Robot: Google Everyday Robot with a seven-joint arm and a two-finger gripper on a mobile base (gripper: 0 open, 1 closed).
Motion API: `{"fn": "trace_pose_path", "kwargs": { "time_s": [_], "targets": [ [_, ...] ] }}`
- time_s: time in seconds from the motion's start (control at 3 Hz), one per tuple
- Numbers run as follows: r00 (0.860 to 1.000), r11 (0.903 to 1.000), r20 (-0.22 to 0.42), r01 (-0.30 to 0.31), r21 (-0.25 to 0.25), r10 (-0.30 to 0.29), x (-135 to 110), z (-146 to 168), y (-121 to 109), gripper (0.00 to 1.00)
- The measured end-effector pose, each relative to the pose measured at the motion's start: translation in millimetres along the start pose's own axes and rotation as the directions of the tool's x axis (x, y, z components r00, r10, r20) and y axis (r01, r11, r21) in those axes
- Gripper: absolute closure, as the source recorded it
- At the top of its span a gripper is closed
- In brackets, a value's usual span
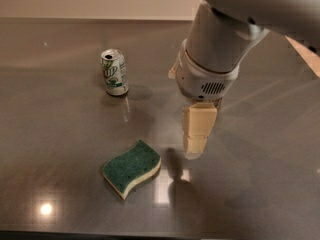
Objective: Move sponge near orange can
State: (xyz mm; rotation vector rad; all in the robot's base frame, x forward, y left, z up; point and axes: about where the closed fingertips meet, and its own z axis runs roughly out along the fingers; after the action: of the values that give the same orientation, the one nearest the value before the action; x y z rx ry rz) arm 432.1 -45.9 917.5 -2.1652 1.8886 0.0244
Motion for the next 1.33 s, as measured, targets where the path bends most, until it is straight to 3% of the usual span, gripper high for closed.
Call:
{"fn": "trace_pose_path", "kwargs": {
  "time_s": [0.33, 0.67, 1.0, 1.33],
  "targets": [
    [0.995, 0.9939, -0.016, 0.102, -0.041, -0.102, -23.4, 27.4, 8.8, 0.00],
    [0.976, 0.9717, -0.020, 0.214, -0.100, -0.217, -44.5, 58.8, 24.0, 0.00],
    [0.954, 0.9436, 0.007, 0.296, -0.148, -0.298, -61.9, 86.1, 38.9, 0.00],
    [0.948, 0.9352, 0.026, 0.316, -0.160, -0.316, -68.0, 94.4, 43.5, 0.00]
  ]
}}
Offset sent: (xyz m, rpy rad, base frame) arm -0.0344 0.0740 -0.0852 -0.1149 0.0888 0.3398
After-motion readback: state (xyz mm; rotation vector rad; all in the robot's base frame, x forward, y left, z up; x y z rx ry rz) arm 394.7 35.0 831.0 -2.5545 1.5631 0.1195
